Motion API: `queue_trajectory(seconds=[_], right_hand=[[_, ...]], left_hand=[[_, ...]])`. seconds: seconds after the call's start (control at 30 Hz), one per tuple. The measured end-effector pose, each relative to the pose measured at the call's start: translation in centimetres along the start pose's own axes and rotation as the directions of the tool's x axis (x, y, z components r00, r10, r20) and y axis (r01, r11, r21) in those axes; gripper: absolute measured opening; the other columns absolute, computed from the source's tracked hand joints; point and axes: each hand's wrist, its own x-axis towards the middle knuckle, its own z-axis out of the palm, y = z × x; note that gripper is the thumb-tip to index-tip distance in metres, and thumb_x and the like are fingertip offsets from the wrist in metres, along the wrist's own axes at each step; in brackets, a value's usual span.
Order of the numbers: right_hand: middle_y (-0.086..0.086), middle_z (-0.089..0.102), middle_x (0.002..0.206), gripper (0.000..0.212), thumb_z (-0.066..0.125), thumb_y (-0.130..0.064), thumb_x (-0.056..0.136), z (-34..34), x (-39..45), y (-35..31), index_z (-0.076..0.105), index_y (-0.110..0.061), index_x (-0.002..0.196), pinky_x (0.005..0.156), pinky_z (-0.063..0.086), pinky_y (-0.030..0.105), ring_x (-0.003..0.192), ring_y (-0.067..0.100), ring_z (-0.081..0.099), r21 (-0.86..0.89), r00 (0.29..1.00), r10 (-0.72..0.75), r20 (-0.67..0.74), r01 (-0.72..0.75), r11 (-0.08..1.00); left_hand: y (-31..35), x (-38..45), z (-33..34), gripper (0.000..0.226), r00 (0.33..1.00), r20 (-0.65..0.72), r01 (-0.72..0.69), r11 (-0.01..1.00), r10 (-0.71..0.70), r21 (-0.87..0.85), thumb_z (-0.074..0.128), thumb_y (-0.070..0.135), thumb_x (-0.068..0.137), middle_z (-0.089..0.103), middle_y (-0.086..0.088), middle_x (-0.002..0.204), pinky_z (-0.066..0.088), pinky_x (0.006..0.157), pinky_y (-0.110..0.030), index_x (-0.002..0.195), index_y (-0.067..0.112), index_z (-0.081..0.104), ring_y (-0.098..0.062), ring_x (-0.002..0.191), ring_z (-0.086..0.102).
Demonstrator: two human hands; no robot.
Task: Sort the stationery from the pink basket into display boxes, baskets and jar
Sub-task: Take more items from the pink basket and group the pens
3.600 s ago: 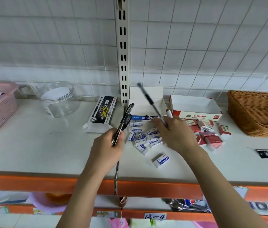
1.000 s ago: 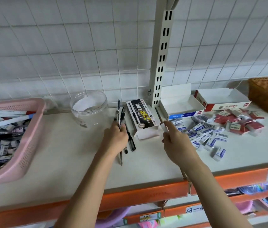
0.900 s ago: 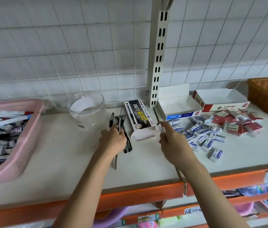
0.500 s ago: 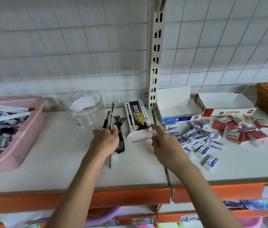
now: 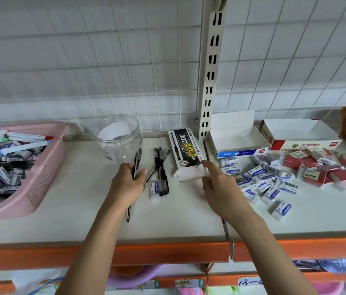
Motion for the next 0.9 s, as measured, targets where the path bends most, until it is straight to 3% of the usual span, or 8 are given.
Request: queue_trajectory(seconds=[0.17, 0.3, 0.37, 0.43, 0.57, 0.67, 0.8, 0.9], right_hand=[[0.011, 0.063, 0.099, 0.034, 0.050, -0.022, 0.094, 1.5, 0.2, -1.3, 0.043, -0.018, 0.127, 0.064, 0.033, 0.030, 0.088, 0.032, 0.057, -0.020, 0.998, 0.060, -0.034, -0.060, 0.998], [0.014, 0.063, 0.095, 0.012, 0.049, -0.023, 0.093, 2.9, 0.7, -2.3, 0.050, -0.011, 0.097, 0.061, 0.030, 0.030, 0.080, 0.029, 0.049, -0.091, 0.995, 0.096, -0.010, -0.097, 0.991], [0.018, 0.063, 0.095, 0.017, 0.048, -0.021, 0.094, 3.4, 0.8, -2.4, 0.041, -0.012, 0.080, 0.059, 0.024, 0.030, 0.082, 0.033, 0.051, -0.109, 0.993, 0.112, -0.038, -0.115, 0.987], [0.021, 0.063, 0.090, 0.031, 0.048, -0.019, 0.094, 3.7, 0.9, -2.5, 0.033, -0.016, 0.066, 0.056, 0.017, 0.029, 0.072, 0.031, 0.044, -0.129, 0.990, 0.126, -0.065, -0.134, 0.983], [0.023, 0.063, 0.086, 0.024, 0.050, -0.015, 0.092, 3.6, 1.0, -2.8, 0.039, -0.012, 0.071, 0.054, 0.016, 0.030, 0.067, 0.027, 0.039, -0.119, 0.980, 0.163, -0.111, -0.176, 0.977], [0.023, 0.064, 0.088, 0.017, 0.050, -0.016, 0.093, 3.8, 0.9, -3.0, 0.042, -0.012, 0.078, 0.055, 0.015, 0.030, 0.070, 0.032, 0.045, -0.136, 0.977, 0.155, -0.144, -0.175, 0.975], [0.021, 0.064, 0.084, 0.028, 0.049, -0.017, 0.094, 3.9, 0.6, -3.7, 0.038, -0.013, 0.069, 0.055, 0.016, 0.028, 0.070, 0.034, 0.046, -0.182, 0.977, 0.125, -0.174, -0.157, 0.971], [0.011, 0.054, 0.072, 0.032, 0.053, -0.021, 0.092, 4.3, 0.6, -4.6, 0.036, -0.018, 0.065, 0.059, 0.025, 0.030, 0.072, 0.033, 0.049, -0.181, 0.981, 0.138, -0.138, -0.162, 0.970]], left_hand=[[-0.3, 0.1, 0.1, 0.040, 0.999, 0.031, 0.006, 0.998, -0.004, -0.065, 0.068, 0.035, 0.083, 0.061, -0.005, 0.091, 0.038, 0.057, -0.023, 0.106, 0.009, 0.048, -0.020, 0.079, 0.056], [1.3, 0.4, 1.1, 0.020, 0.995, 0.094, 0.038, 0.977, -0.019, -0.212, 0.058, 0.025, 0.090, 0.062, -0.017, 0.078, 0.053, 0.066, -0.037, 0.081, 0.008, 0.054, -0.029, 0.065, 0.060], [2.2, 0.3, 1.3, 0.020, 0.984, 0.171, 0.104, 0.916, -0.039, -0.387, 0.053, 0.020, 0.094, 0.055, -0.012, 0.071, 0.054, 0.055, -0.030, 0.079, 0.007, 0.052, -0.020, 0.052, 0.052], [2.2, 0.2, 0.8, 0.021, 0.978, 0.202, 0.132, 0.883, -0.043, -0.450, 0.050, 0.017, 0.096, 0.053, -0.009, 0.072, 0.048, 0.050, -0.023, 0.076, 0.009, 0.051, -0.017, 0.054, 0.048], [0.6, 0.9, -0.7, 0.039, 0.985, 0.167, 0.105, 0.921, -0.044, -0.376, 0.054, 0.049, 0.076, 0.064, -0.012, 0.082, 0.054, 0.081, -0.044, 0.080, 0.010, 0.058, -0.029, 0.075, 0.063], [0.6, 0.9, -1.0, 0.025, 0.972, 0.234, 0.091, 0.928, -0.004, -0.360, 0.053, 0.043, 0.091, 0.058, -0.003, 0.087, 0.046, 0.093, -0.042, 0.078, 0.021, 0.049, -0.023, 0.086, 0.057], [0.6, 0.9, -1.2, 0.029, 0.983, 0.154, -0.058, 0.968, 0.097, -0.243, 0.043, 0.040, 0.097, 0.048, 0.000, 0.074, 0.043, 0.075, -0.033, 0.085, 0.013, 0.045, -0.024, 0.077, 0.052], [-1.1, 1.1, -2.1, 0.028, 0.989, 0.080, -0.105, 0.968, 0.126, -0.230, 0.046, 0.036, 0.095, 0.056, -0.005, 0.080, 0.051, 0.067, -0.033, 0.092, 0.008, 0.046, -0.029, 0.075, 0.062]])
